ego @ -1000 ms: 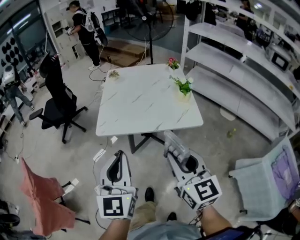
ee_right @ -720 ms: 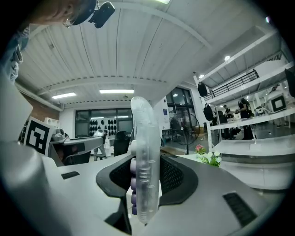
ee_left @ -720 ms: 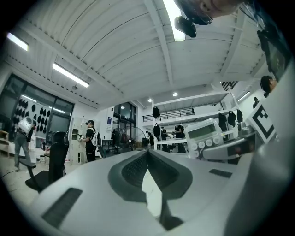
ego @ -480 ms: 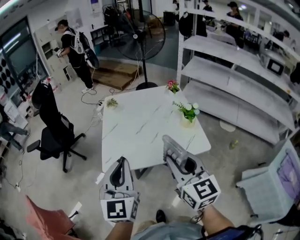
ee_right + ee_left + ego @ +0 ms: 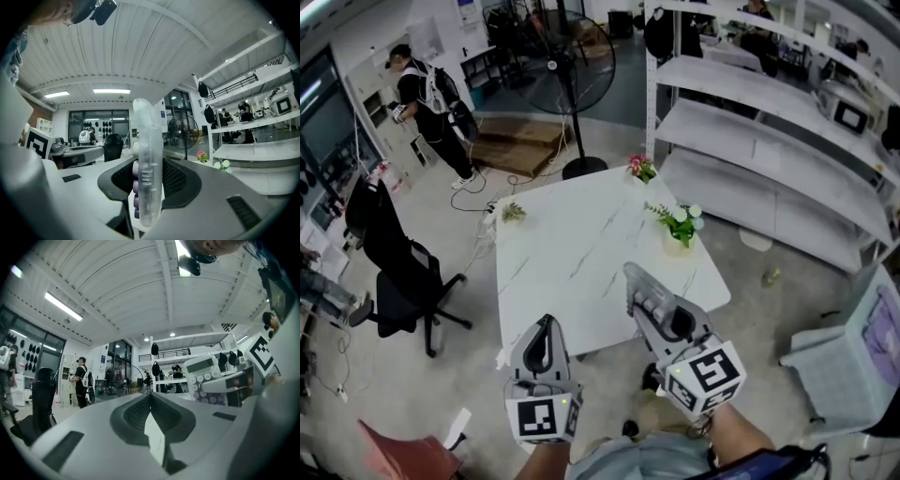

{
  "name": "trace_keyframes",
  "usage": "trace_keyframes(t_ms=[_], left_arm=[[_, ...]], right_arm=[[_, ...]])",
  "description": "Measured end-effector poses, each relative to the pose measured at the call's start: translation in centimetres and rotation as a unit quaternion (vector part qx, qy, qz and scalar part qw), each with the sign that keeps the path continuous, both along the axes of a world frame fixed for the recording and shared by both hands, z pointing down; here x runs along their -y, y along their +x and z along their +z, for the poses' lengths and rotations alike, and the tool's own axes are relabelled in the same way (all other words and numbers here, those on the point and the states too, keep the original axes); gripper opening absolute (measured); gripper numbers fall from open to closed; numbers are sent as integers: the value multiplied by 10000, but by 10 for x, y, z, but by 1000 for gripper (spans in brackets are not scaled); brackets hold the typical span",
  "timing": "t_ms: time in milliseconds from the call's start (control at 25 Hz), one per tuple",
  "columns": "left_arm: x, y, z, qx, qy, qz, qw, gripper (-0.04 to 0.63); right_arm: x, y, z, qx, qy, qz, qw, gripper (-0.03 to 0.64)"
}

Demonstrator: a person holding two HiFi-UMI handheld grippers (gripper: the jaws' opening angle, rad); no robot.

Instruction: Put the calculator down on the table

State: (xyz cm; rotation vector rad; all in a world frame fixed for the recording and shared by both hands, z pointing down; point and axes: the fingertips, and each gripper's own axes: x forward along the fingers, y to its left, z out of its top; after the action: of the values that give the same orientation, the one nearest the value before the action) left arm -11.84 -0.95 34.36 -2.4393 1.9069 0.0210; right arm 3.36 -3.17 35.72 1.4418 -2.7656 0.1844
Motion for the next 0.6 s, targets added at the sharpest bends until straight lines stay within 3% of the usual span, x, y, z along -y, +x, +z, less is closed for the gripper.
trace_keyframes(t_ms=[600], left_arm=[[155, -5, 15, 236, -177, -193, 9994, 8]], right_arm=[[165, -9, 38, 167, -569, -338, 9977, 146]])
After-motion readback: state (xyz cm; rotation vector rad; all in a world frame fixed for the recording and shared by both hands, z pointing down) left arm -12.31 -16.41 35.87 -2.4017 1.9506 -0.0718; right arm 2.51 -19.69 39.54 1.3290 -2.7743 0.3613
